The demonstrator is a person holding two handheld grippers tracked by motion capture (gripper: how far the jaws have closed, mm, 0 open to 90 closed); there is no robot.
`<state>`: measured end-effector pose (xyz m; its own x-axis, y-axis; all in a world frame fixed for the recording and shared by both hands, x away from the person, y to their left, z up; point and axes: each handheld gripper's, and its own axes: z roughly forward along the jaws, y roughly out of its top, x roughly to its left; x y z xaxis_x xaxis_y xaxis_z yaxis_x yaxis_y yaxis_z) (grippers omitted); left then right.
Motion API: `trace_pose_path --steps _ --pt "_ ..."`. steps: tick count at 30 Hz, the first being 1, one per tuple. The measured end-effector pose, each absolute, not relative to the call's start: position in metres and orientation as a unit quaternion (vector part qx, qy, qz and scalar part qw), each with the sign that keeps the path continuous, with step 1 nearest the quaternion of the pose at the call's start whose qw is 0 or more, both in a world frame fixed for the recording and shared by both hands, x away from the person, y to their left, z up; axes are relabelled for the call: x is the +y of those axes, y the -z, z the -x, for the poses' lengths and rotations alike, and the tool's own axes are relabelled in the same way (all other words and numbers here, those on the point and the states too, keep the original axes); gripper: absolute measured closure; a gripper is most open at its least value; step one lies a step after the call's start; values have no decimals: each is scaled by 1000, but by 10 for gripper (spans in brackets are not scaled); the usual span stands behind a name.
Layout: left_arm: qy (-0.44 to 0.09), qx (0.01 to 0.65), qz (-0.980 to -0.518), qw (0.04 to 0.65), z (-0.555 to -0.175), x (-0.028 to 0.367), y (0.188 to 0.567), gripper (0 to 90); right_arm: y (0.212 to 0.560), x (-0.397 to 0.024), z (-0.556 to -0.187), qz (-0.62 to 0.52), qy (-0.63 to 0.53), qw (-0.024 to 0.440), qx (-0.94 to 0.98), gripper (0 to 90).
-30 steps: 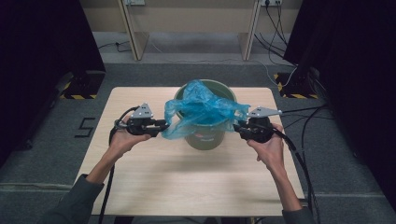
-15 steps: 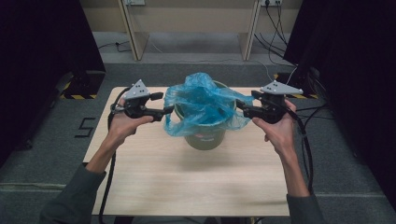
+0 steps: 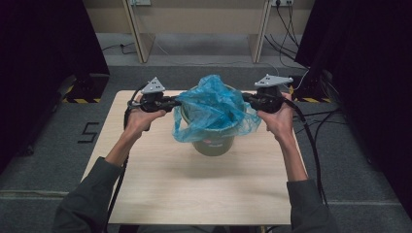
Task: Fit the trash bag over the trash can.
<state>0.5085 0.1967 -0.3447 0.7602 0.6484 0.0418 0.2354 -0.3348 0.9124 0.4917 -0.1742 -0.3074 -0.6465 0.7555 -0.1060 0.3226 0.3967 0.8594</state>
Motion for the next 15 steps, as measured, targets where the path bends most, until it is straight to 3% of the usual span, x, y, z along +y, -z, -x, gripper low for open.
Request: trace_pose_path --steps 15 --pt "-205 299 -807 466 -527 205 368 834 345 -194 -531 -387 -357 251 812 900"
